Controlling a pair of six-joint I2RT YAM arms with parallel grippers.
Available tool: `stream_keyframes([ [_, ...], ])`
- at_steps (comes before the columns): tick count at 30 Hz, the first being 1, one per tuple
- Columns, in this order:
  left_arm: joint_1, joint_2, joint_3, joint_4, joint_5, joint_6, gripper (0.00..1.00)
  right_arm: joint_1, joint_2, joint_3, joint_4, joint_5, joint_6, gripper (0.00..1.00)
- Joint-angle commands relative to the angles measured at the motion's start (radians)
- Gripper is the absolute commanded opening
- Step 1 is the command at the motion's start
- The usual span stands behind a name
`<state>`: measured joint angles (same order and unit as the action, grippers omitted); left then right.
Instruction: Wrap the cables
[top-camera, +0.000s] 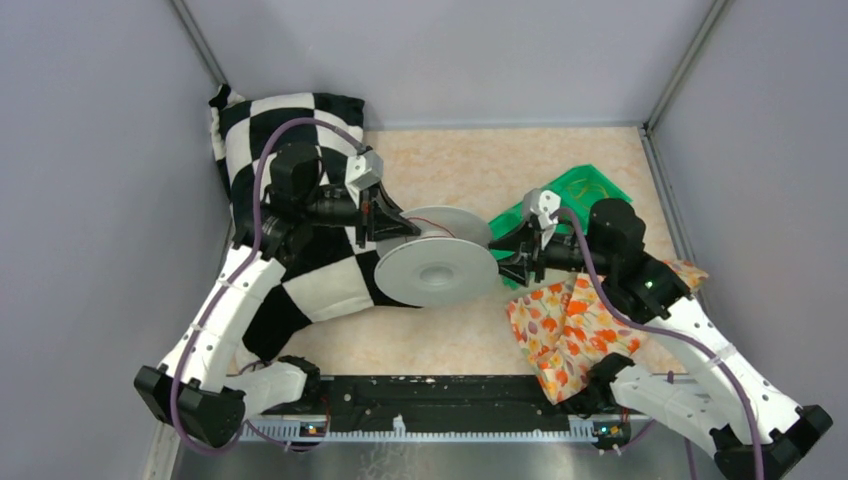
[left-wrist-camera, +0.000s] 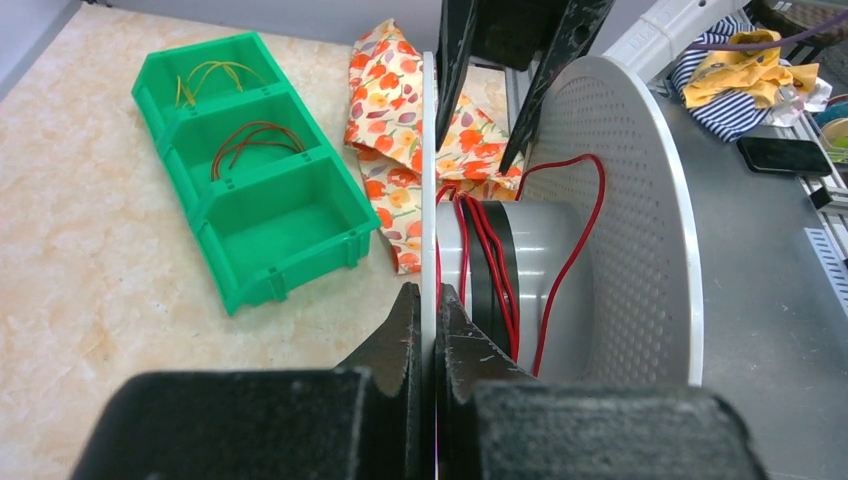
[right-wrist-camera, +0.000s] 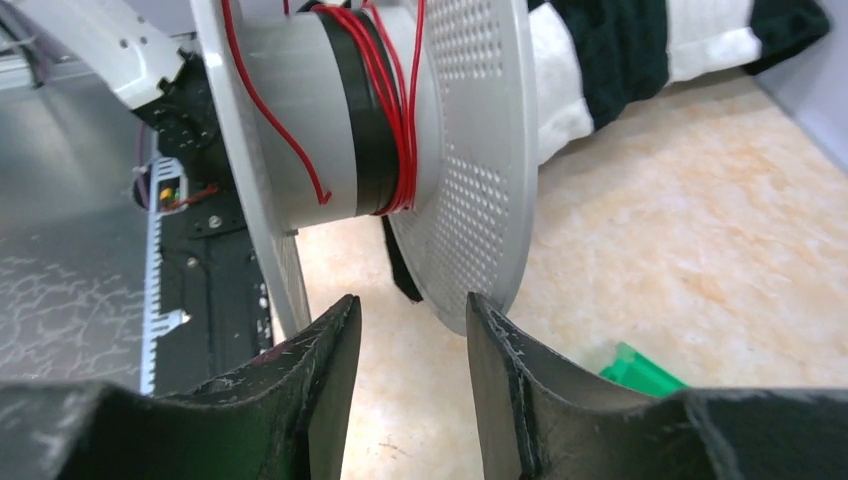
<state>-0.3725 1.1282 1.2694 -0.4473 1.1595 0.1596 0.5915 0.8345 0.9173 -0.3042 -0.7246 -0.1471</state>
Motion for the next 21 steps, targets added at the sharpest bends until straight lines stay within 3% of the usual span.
stream_keyframes([
  [1,0.014,0.016,0.011,0.106,-0.009,0.015,0.00,-0.015,-0.048,0.078,-0.120,0.148,-0.063,0.45],
  [5,0.027,0.047,-0.006,0.150,-0.053,-0.011,0.00,-0.028,-0.099,0.084,-0.195,0.331,-0.104,0.51],
  [9,0.049,0.106,-0.008,0.236,-0.049,-0.087,0.00,-0.060,-0.122,0.079,-0.191,0.555,-0.043,0.75],
  [12,0.061,0.146,-0.024,0.348,-0.085,-0.195,0.00,-0.130,-0.089,0.102,-0.185,0.583,0.035,0.86],
  [16,0.076,0.223,-0.029,0.466,-0.133,-0.292,0.00,-0.247,-0.006,0.153,-0.196,0.562,0.111,0.87],
  [21,0.090,0.388,-0.007,0.621,-0.261,-0.435,0.00,-0.373,0.012,0.122,-0.090,0.522,0.242,0.87],
])
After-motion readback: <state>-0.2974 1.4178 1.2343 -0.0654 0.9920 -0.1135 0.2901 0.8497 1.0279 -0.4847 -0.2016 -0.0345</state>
